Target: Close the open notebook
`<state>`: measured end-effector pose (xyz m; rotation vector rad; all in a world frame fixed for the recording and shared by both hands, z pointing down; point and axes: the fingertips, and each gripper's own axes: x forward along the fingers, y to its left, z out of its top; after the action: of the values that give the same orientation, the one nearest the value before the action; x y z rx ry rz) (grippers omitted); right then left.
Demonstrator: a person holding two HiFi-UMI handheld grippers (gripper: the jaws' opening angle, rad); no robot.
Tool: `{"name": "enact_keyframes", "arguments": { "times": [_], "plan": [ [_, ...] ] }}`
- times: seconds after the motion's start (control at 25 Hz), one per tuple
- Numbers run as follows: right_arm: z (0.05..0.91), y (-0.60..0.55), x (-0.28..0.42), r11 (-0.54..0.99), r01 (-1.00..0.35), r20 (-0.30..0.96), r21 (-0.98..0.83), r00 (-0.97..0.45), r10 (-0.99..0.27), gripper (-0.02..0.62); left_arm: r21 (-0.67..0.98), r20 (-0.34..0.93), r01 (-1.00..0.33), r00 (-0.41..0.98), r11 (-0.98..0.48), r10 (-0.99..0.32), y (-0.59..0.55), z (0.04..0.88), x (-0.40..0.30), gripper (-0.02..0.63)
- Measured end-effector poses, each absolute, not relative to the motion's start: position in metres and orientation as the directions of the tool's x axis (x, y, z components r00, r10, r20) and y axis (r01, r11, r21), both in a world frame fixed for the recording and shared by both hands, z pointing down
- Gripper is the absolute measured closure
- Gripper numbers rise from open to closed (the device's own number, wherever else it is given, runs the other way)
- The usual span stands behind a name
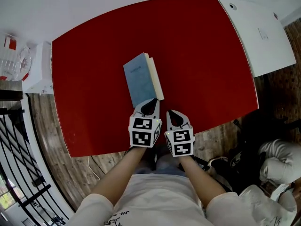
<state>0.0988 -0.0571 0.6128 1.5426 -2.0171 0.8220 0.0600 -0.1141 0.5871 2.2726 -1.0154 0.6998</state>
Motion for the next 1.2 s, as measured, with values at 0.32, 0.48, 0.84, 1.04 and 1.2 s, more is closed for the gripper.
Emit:
{"name": "enact_keyframes", "arguments": {
  "times": [0.32,0.48,0.84,1.04,1.2],
  "plan": [
    [0.628,-0.048,0.120,0.148,-0.975,0.704,-0.167,-0.224,-0.674,0.592,0.243,0.702,-0.777,0.554,-0.581,-0.447,-0.114,0.634,0.082,0.592],
    [0.632,-0.045,0.127,0.146,-0.975,0.708,-0.167,-0.221,-0.670,0.591,0.234,0.732,-0.782,0.533,-0.577,-0.425,-0.114,0.656,0.085,0.592],
    [0.636,-0.043,0.133,0.142,-0.974,0.714,-0.173,-0.224,-0.664,0.592,0.219,0.751,-0.795,0.507,-0.565,-0.422,-0.115,0.671,0.087,0.592],
    [0.637,-0.044,0.131,0.150,-0.972,0.711,-0.179,-0.233,-0.664,0.591,0.223,0.753,-0.795,0.508,-0.564,-0.418,-0.109,0.676,0.088,0.591],
    [0.636,-0.044,0.129,0.156,-0.971,0.709,-0.183,-0.240,-0.663,0.592,0.220,0.750,-0.787,0.514,-0.576,-0.416,-0.111,0.672,0.088,0.591]
  ]
}}
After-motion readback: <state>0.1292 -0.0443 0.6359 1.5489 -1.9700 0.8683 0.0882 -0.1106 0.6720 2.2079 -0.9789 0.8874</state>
